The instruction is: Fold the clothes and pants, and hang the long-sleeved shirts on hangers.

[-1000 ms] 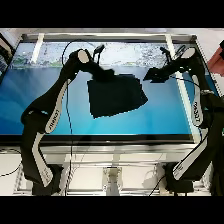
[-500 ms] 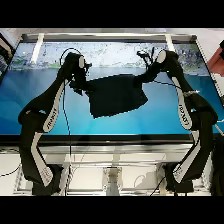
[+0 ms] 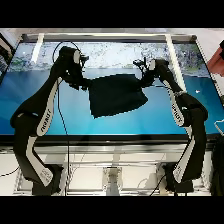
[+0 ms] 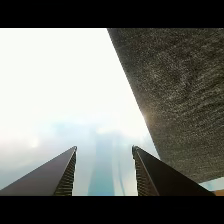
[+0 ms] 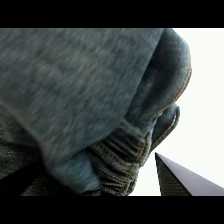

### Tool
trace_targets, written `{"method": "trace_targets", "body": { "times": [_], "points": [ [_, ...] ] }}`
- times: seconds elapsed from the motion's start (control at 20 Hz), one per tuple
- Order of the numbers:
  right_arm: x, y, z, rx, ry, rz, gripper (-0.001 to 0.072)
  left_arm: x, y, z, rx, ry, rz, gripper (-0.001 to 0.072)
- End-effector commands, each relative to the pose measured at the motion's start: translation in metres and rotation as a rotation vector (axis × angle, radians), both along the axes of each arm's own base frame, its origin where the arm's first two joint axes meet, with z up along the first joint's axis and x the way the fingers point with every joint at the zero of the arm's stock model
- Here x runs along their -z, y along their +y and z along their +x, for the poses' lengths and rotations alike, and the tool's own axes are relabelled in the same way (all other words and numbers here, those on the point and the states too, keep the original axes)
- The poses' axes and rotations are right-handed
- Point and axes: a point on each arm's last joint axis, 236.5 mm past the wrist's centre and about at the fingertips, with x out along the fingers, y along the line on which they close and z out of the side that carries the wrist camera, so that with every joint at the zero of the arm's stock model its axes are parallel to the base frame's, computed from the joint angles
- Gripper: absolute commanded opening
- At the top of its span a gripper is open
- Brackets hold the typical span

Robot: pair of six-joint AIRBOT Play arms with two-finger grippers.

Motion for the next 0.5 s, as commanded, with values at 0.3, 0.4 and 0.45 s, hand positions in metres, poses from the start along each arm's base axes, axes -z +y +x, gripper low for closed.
{"method": "trace_targets", "body": {
  "times": [0.3,0.4,0.45],
  "points": [
    [0.001,0.050,-0.027,-0.027,0.163,0.382,0.0674,-0.014,0.008,0.005,-0.013,-0.038,-0.011,0.0422],
    [-0.002,0.058,-0.032,-0.039,0.181,0.399,0.0487,-0.014,0.009,0.005,-0.014,-0.038,-0.010,0.0422],
    [-0.003,0.062,-0.034,-0.045,0.188,0.408,0.0337,-0.014,0.009,0.005,-0.014,-0.038,-0.010,0.0422]
  ]
}}
